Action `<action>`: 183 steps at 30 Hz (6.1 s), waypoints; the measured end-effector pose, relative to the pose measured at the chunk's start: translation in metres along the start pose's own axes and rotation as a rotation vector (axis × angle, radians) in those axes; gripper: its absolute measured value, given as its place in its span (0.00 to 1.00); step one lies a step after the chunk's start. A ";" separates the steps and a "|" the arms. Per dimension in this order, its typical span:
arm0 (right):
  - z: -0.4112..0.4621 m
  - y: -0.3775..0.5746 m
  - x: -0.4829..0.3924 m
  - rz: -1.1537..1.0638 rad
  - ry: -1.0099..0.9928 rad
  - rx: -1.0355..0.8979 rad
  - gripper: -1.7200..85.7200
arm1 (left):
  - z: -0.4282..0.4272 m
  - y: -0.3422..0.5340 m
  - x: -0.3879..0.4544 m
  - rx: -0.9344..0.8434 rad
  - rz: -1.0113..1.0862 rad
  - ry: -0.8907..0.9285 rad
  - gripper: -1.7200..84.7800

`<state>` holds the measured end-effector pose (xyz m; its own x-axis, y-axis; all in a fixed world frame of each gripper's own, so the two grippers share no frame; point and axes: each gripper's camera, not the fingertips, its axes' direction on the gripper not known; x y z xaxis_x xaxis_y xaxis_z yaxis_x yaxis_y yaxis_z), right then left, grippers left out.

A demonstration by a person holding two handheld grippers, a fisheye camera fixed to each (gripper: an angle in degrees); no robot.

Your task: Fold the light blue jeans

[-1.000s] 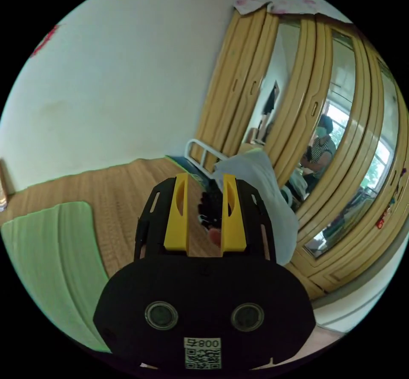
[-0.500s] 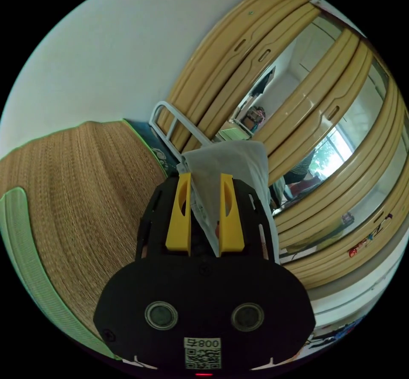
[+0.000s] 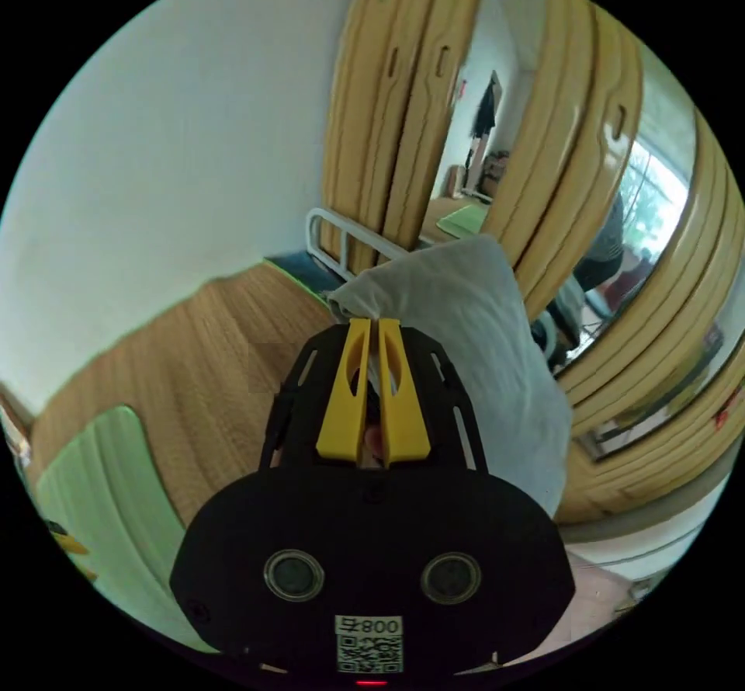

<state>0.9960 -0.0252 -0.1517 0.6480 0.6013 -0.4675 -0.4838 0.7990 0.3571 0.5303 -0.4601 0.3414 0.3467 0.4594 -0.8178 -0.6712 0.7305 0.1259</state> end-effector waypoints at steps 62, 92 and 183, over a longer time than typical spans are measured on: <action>-0.144 0.416 -0.495 -0.092 -0.849 -0.605 0.05 | -0.499 0.993 0.121 0.258 -0.884 -0.633 0.15; -0.270 0.473 -0.748 -1.017 -0.789 -0.378 0.03 | -0.568 0.935 0.061 -0.037 -0.630 -0.758 0.03; -0.105 0.549 -0.401 -0.352 -0.196 -0.664 0.12 | -0.341 0.865 -0.064 -0.186 -0.767 -0.504 0.14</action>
<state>0.4088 0.1730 0.1464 0.8910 0.3494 -0.2899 -0.4415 0.8157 -0.3738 -0.2962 -0.0297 0.3114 0.9520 0.0814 -0.2950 -0.2200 0.8522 -0.4747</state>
